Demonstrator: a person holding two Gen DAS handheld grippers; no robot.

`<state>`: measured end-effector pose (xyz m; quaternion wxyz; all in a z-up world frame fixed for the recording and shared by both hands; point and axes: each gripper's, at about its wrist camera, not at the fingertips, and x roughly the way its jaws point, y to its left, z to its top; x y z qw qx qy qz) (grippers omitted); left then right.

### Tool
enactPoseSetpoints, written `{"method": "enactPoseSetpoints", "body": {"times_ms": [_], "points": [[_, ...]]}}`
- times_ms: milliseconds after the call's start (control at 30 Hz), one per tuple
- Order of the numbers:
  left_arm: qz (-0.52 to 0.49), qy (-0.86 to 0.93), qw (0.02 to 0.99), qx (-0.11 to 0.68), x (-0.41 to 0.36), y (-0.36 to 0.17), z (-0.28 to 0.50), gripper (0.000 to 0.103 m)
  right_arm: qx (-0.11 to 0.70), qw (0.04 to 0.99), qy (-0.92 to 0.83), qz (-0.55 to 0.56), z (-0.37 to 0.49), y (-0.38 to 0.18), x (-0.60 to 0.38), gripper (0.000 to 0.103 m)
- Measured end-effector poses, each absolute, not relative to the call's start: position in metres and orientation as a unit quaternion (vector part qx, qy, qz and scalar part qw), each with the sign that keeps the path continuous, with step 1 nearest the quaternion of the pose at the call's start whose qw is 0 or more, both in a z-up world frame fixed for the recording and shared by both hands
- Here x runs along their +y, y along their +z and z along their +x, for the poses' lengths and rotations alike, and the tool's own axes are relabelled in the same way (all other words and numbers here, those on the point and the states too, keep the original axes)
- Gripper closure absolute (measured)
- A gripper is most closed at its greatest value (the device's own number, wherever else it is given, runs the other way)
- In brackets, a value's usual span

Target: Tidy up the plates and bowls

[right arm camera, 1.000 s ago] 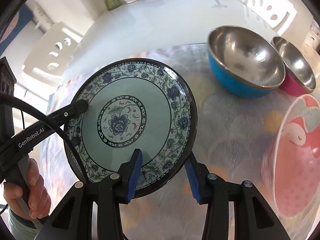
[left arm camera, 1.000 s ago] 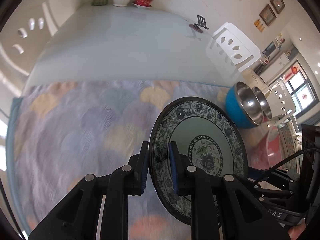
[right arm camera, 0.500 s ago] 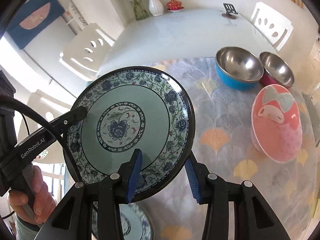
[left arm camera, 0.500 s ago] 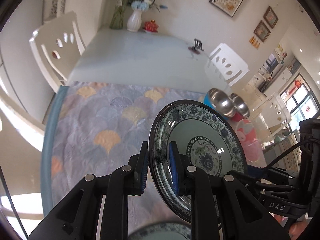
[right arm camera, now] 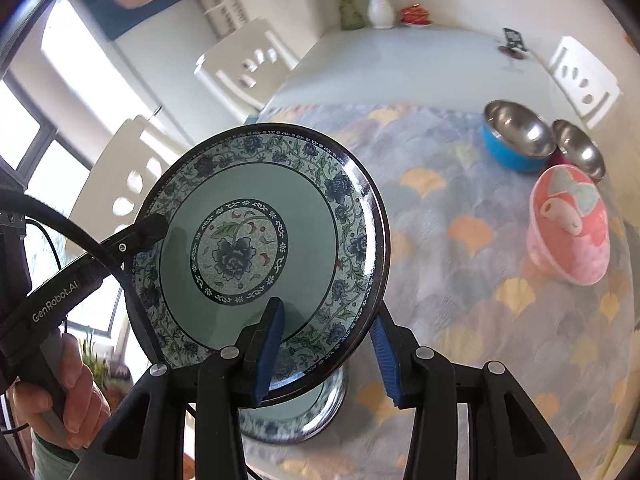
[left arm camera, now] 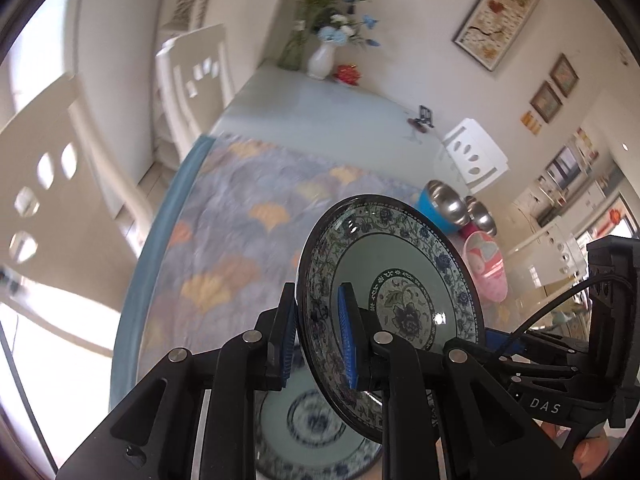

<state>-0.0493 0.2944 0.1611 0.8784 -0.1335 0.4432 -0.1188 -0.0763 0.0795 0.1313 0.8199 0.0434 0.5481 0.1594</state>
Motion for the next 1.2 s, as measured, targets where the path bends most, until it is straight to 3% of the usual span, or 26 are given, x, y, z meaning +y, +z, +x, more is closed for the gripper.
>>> {"method": "enactPoseSetpoints", "body": {"times_ms": [667,1200], "points": [[-0.164,-0.048,0.838,0.519,0.313,0.077,-0.130,0.087,0.635,0.750,0.184,-0.023,-0.107,0.059,0.107,0.059],[-0.156,-0.046,0.827,0.539,0.314,0.061,-0.127,0.087,0.651,0.737,0.180,-0.030,-0.108,0.041,0.116,0.059]]}}
